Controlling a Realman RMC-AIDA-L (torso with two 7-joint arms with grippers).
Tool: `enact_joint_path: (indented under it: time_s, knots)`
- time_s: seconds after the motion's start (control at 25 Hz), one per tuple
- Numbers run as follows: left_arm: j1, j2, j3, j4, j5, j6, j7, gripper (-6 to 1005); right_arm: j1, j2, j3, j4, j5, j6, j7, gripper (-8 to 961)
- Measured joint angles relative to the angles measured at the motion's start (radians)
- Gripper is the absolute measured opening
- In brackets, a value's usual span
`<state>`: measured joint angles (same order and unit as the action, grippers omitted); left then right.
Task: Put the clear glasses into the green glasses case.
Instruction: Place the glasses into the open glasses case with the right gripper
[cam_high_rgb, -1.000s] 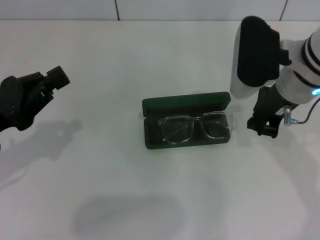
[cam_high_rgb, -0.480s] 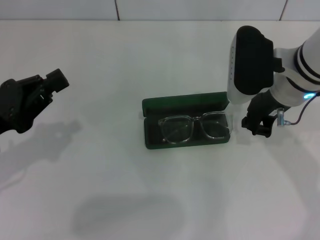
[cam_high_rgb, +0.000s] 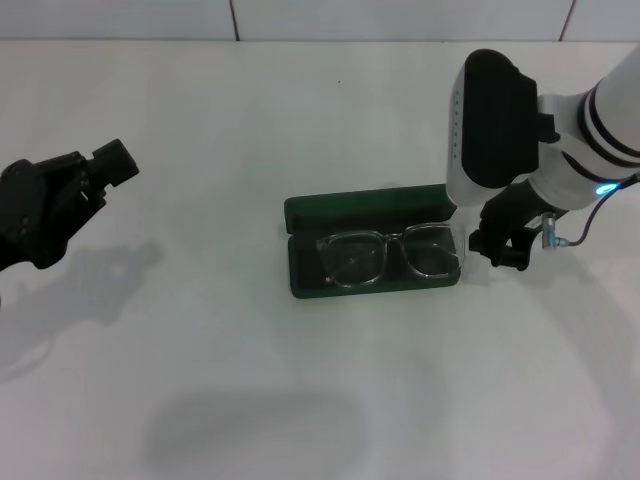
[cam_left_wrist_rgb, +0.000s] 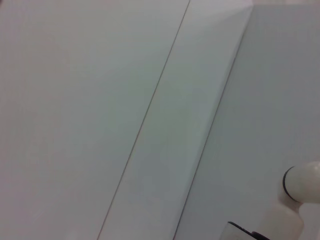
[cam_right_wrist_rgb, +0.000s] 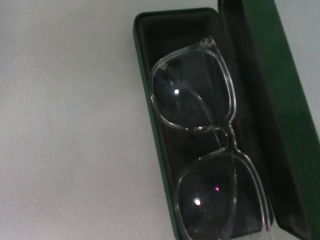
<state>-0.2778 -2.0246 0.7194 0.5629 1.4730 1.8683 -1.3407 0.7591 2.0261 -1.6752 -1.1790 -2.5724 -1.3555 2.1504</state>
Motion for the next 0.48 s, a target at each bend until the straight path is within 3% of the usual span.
enact_joint_path:
  time_s: [0.48]
  knots:
    - [0.004,0.000,0.000,0.000,0.000,0.002,-0.001,56,0.011,0.000,-0.001,0.022,0.026,0.031,-0.023,9]
